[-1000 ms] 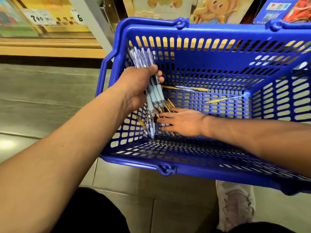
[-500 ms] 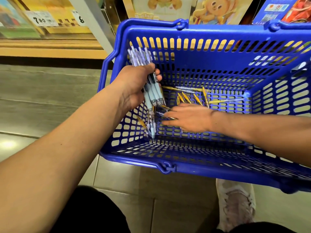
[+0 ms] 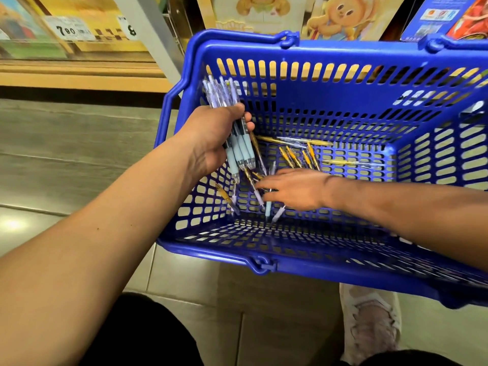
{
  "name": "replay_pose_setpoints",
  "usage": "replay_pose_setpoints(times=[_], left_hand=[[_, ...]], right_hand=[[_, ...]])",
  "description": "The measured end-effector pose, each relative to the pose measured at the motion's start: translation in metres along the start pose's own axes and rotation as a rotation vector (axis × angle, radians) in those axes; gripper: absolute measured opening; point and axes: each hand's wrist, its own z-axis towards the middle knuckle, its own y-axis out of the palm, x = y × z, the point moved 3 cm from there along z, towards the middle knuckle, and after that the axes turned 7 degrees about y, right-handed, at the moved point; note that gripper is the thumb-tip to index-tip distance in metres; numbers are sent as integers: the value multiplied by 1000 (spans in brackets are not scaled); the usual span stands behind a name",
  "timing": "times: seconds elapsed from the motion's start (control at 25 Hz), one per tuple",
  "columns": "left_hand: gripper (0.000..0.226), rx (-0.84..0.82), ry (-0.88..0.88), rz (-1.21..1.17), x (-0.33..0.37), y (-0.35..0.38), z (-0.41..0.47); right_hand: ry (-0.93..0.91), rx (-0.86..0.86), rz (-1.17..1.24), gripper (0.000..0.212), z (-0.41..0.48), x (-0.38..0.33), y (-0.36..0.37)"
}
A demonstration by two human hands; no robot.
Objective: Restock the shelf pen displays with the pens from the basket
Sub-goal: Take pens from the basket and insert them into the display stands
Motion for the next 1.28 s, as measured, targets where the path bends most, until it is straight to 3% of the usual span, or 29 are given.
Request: replay_pose_setpoints(times=[0.12, 0.24, 0.52, 0.64, 0.72, 0.84, 0.92, 1.08, 1.2, 1.28], left_hand=[[7, 2, -16, -2, -1, 4, 1], [7, 6, -11, 35, -2, 5, 1], [7, -31, -57, 56, -10, 6, 4], [9, -34, -82, 66, -13, 4, 5], [9, -27, -86, 78, -14, 3, 5], [11, -12, -81, 72, -16, 4, 8], [12, -1, -77, 73, -18, 4, 10], [12, -1, -87, 110, -27, 5, 13], [9, -42, -115, 105, -33, 4, 15], [9, -68, -138, 97, -36, 5, 16]], right_hand=[[138, -33, 260, 52, -13, 14, 3], [183, 81, 399, 47, -11, 14, 1], [287, 63, 396, 29, -12, 36, 6], [352, 197, 342, 17, -20, 52, -12], [312, 273, 211, 17, -24, 58, -27], [343, 182, 190, 25, -28, 58, -42], [447, 148, 359, 29, -31, 55, -44], [638, 210, 966, 27, -34, 47, -33], [658, 319, 1509, 16, -32, 40, -34], [653, 373, 1651, 21, -34, 39, -42]])
